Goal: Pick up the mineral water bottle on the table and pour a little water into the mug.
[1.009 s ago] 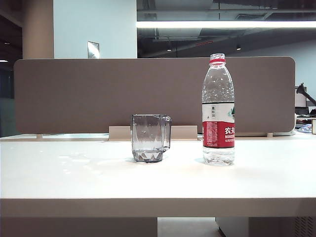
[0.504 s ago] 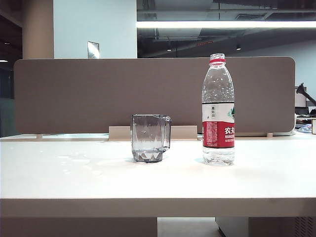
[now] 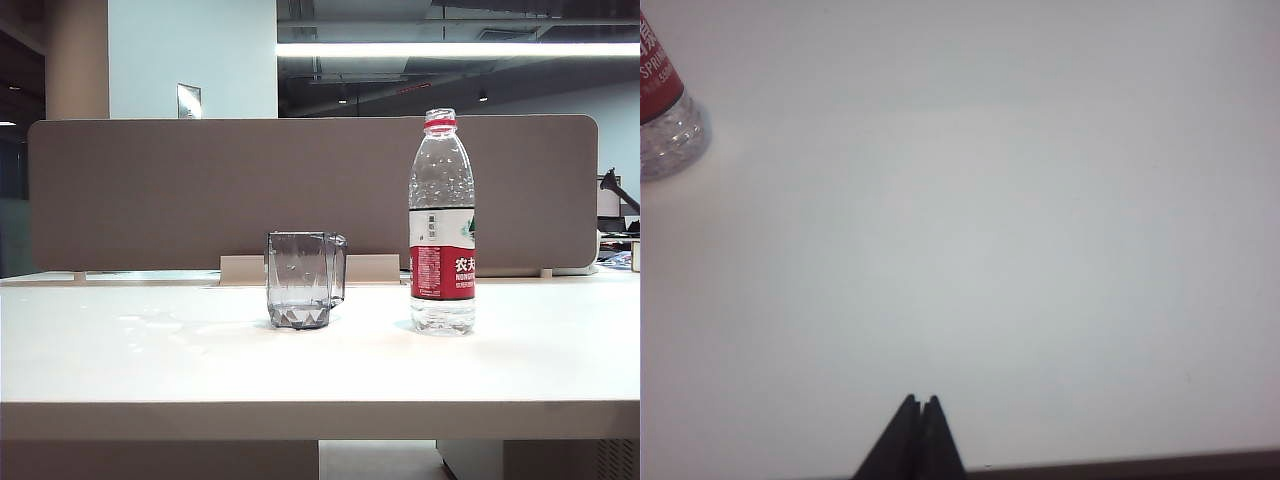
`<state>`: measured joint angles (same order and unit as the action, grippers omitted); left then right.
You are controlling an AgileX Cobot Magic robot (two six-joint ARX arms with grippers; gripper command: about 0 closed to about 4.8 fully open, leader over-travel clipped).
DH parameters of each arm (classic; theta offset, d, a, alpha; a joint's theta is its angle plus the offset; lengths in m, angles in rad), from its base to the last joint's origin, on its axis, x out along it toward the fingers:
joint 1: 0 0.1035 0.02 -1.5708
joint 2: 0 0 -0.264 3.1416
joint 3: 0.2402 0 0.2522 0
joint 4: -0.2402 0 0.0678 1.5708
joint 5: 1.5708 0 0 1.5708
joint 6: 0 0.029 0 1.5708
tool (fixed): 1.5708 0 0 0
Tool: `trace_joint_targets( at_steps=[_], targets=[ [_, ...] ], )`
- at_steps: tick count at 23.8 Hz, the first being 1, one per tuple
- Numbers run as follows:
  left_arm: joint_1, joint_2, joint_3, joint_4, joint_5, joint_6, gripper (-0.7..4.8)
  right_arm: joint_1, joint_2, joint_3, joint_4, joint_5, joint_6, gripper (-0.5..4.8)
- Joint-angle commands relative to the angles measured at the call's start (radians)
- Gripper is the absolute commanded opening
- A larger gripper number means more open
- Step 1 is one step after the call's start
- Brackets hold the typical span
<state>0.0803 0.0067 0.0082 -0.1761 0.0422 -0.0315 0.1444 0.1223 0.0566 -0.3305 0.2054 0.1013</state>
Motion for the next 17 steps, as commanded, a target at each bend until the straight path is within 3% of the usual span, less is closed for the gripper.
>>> trace_joint_targets(
  at_steps=[1,8,17],
  targets=[
    [-0.001,0.001,0.001,-0.003,0.004,-0.003,-0.04,0.0,-0.001,-0.003,-0.001,0.002,0.004,-0.05],
    [-0.001,0.001,0.001,-0.003,0.004,-0.003,-0.04,-0.008,-0.06,-0.003,0.002,0.001,0.004,-0.05],
    [-0.001,0.001,0.001,-0.003,0.004,-0.003,-0.04,-0.093,-0.122,-0.003,0.042,0.0,0.003,-0.05]
  ],
)
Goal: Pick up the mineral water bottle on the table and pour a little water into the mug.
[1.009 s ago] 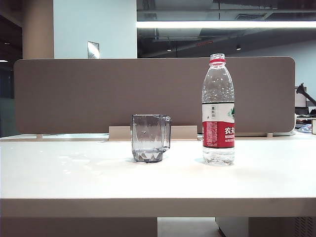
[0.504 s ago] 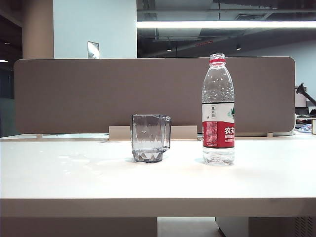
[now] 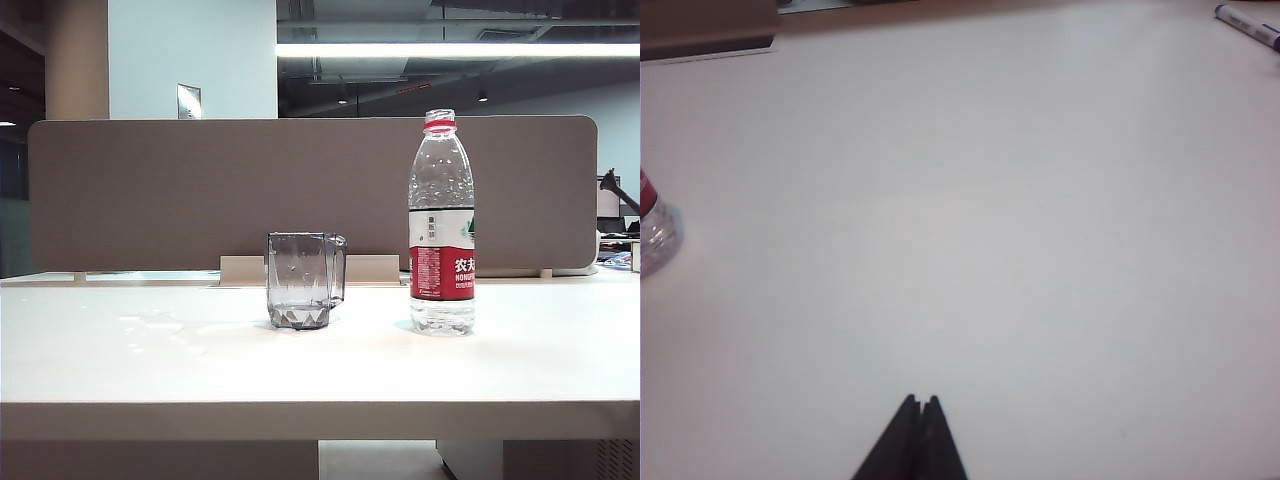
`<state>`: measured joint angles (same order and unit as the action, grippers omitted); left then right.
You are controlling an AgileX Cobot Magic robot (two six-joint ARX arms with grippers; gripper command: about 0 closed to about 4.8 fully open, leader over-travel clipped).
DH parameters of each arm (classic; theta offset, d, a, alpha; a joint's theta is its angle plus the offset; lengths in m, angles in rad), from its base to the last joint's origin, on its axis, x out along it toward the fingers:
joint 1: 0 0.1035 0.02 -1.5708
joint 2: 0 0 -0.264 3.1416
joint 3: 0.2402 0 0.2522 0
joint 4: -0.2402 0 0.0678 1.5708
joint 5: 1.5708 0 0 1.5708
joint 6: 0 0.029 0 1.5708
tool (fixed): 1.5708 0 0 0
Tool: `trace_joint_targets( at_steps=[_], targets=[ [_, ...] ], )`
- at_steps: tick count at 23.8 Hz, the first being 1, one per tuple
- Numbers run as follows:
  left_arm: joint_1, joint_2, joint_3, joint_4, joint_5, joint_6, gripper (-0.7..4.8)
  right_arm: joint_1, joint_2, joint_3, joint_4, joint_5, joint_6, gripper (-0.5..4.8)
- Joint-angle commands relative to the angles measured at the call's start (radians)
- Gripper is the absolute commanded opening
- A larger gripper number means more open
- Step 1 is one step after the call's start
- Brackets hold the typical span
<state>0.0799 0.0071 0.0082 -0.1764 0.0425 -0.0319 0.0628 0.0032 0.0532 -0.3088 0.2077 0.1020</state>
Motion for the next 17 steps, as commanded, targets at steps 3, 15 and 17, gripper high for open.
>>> trace_joint_targets(
  at_steps=[3,15,17],
  targets=[
    [-0.001,0.0,0.001,-0.002,0.005,-0.003,-0.04,-0.018,-0.003,0.0,0.021,0.0,0.003,-0.05],
    [-0.001,0.0,0.001,-0.002,0.005,-0.003,-0.04,-0.013,-0.003,-0.008,0.018,0.0,0.003,-0.05],
    [-0.001,0.0,0.001,-0.003,0.005,-0.003,-0.04,-0.013,-0.003,-0.008,0.018,0.0,0.003,-0.05]
  ],
)
